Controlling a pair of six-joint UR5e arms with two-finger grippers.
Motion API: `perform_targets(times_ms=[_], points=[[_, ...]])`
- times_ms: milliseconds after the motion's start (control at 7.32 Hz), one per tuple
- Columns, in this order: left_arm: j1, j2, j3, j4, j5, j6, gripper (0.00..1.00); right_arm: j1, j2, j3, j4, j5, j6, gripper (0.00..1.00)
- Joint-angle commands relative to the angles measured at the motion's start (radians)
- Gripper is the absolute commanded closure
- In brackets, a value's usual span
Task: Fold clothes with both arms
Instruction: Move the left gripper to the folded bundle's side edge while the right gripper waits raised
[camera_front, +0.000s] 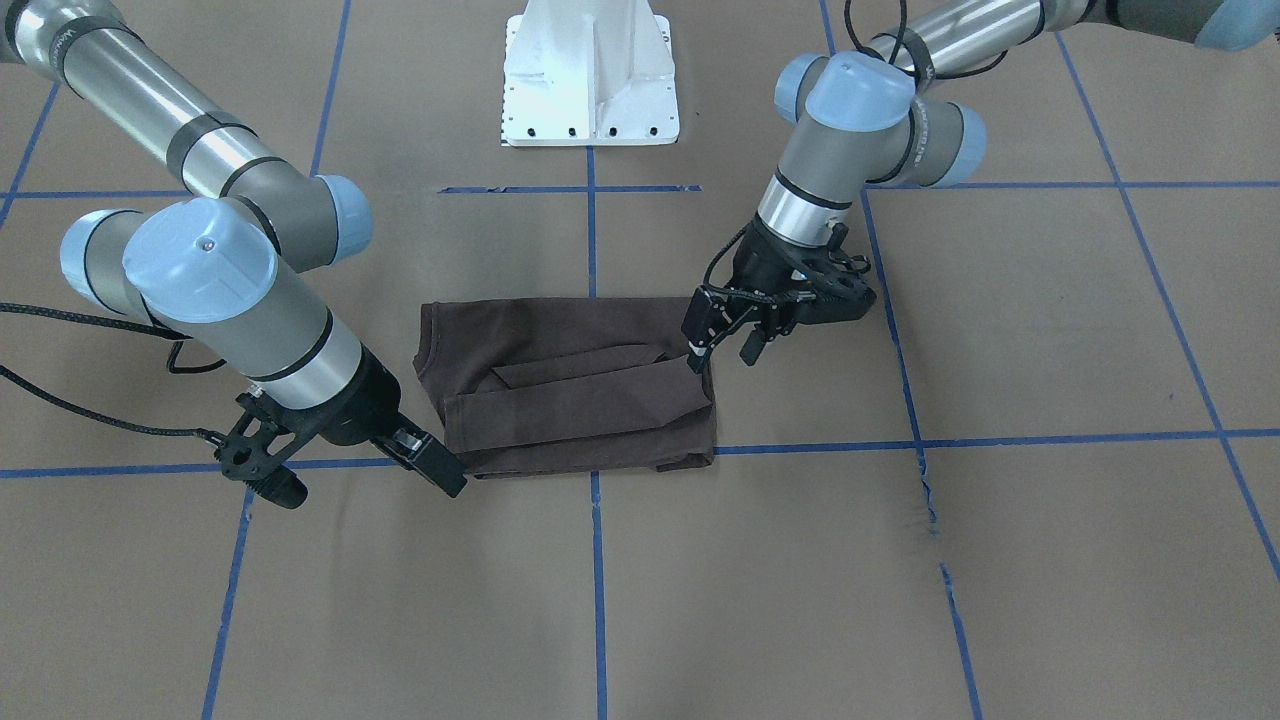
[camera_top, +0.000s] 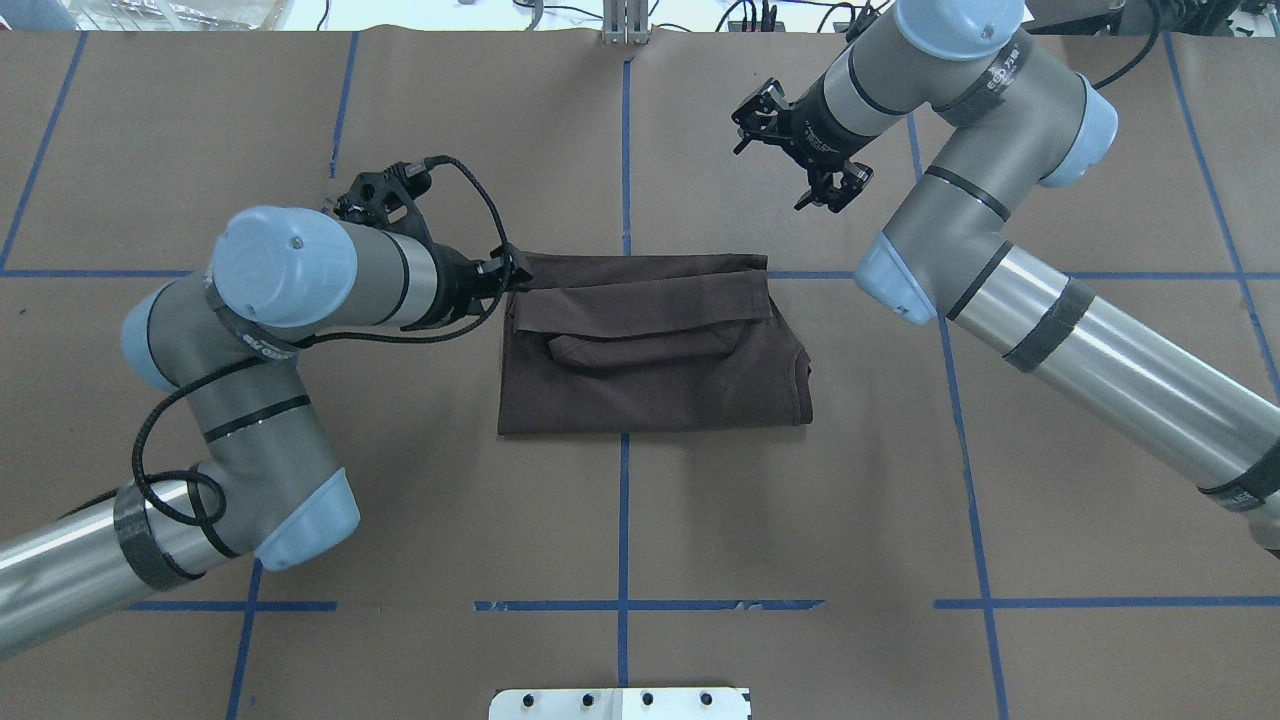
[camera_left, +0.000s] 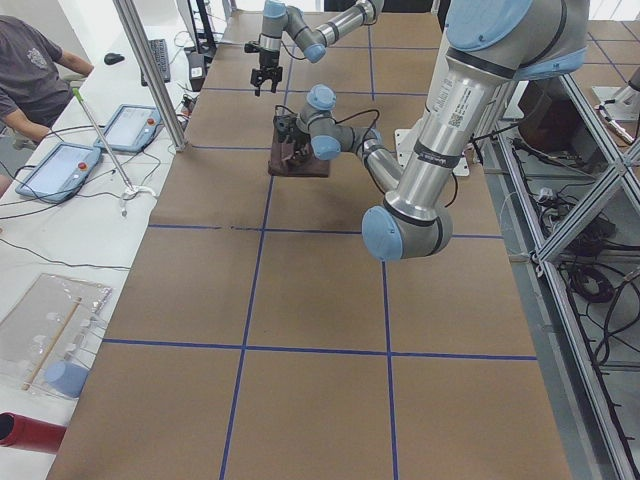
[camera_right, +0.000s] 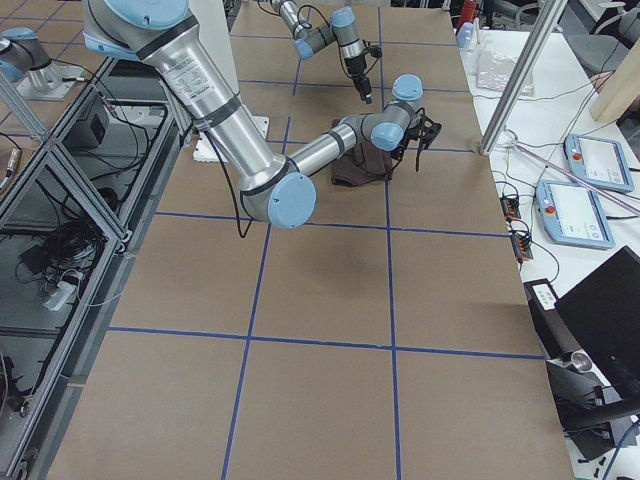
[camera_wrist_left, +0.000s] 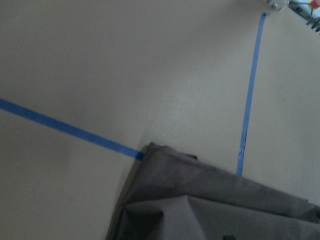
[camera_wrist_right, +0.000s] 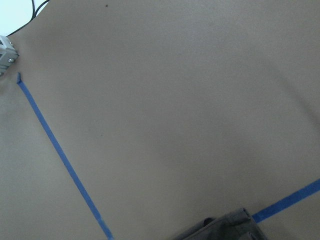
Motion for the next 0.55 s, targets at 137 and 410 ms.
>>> perform_targets(times_ms=[137, 410], points=[[0.085, -0.018, -0.001, 0.138, 0.075, 0.158, 1.00, 0.000, -0.005, 0.003, 0.000, -0.001, 0.000, 0.00], [0.085, -0.056, 0.079, 0.130, 0.092, 0.207, 1.00, 0.000, -0.010, 0.005, 0.002, -0.001, 0.002, 0.00]])
